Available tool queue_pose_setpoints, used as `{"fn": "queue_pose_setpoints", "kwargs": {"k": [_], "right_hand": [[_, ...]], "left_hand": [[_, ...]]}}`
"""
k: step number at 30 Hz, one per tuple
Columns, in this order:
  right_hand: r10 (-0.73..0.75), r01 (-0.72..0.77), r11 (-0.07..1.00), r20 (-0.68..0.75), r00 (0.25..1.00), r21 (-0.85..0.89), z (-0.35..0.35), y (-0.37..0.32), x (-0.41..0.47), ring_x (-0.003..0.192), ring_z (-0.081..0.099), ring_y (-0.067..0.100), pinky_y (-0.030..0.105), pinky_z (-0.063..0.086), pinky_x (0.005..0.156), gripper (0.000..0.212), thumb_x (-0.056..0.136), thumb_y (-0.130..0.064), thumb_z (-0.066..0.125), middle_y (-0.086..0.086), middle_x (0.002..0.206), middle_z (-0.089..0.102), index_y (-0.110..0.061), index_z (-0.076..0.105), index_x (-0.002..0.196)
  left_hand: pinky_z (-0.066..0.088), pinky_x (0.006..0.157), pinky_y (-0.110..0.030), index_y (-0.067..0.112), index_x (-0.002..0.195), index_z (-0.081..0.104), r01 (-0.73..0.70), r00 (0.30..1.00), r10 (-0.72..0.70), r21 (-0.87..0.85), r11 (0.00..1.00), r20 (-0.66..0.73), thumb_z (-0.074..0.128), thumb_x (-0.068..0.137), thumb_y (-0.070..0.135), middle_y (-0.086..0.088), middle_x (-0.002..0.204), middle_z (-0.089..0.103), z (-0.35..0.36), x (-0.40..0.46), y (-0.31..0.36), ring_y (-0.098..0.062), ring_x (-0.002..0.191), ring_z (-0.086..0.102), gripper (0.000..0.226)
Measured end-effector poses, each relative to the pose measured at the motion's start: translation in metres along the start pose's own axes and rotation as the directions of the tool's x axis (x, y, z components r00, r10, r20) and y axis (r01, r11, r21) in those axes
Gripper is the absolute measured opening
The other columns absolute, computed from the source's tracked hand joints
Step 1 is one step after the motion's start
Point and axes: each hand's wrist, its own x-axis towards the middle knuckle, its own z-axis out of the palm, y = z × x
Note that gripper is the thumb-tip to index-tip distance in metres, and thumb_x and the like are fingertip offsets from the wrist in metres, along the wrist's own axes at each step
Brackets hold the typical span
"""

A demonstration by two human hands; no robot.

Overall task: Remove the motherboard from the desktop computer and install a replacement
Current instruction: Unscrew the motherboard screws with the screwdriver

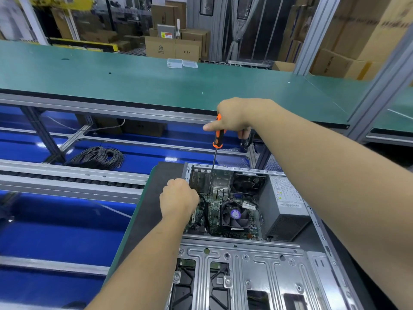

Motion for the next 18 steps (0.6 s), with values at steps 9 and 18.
{"fn": "queue_pose_setpoints", "kwargs": {"k": [9,18], "right_hand": [[-0.003,0.005,0.999,-0.059,0.998,0.044,0.0074,-0.0038,0.0023,0.067,0.066,0.029,0.036,0.055,0.058,0.047,0.098,-0.056,0.046,0.01,0.09,0.06,-0.009,0.053,0.094],[-0.015,0.015,1.0,-0.048,0.999,-0.008,0.0027,-0.0058,-0.0019,0.059,0.061,0.023,0.035,0.05,0.054,0.044,0.099,-0.051,0.05,0.008,0.085,0.061,-0.008,0.054,0.096]], "left_hand": [[0.043,0.067,-0.033,0.014,0.074,0.049,-0.002,1.0,0.002,-0.006,1.0,-0.004,0.052,0.085,0.018,-0.005,0.09,0.049,-0.0004,-0.0004,0.0001,-0.028,0.079,0.054,0.012],[0.044,0.068,-0.034,0.014,0.078,0.05,-0.002,1.0,0.002,0.001,1.0,-0.004,0.052,0.086,0.017,-0.005,0.091,0.048,0.0002,-0.0001,-0.0008,-0.027,0.08,0.053,0.009]]}}
